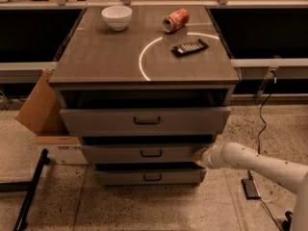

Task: Close middle drawer

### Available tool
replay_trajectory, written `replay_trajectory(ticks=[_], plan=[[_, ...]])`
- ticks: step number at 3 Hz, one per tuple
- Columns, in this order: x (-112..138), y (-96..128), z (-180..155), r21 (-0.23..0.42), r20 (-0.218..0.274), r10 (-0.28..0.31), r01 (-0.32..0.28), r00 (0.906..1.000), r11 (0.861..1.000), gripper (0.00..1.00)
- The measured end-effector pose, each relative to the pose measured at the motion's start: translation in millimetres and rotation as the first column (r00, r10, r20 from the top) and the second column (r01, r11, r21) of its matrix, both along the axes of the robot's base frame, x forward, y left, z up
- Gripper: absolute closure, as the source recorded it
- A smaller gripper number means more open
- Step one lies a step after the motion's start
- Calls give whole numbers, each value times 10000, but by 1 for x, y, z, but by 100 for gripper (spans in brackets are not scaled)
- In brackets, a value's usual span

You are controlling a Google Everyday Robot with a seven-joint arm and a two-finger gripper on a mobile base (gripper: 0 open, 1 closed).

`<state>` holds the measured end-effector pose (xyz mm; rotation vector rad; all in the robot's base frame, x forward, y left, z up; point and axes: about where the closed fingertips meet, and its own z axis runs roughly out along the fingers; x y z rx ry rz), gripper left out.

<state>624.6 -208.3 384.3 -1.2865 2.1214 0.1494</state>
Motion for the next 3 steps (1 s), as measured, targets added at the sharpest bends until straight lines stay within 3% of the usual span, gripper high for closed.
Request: replay_trajectory(ticks=[1, 2, 3], plan=[[-2, 3, 5, 224, 70, 454, -456, 9989, 9987, 100], [-28, 24, 21, 41, 36, 2019, -2019, 9794, 9794, 100], [-55, 46, 36, -67, 4, 3496, -3496, 9369, 9369, 100]])
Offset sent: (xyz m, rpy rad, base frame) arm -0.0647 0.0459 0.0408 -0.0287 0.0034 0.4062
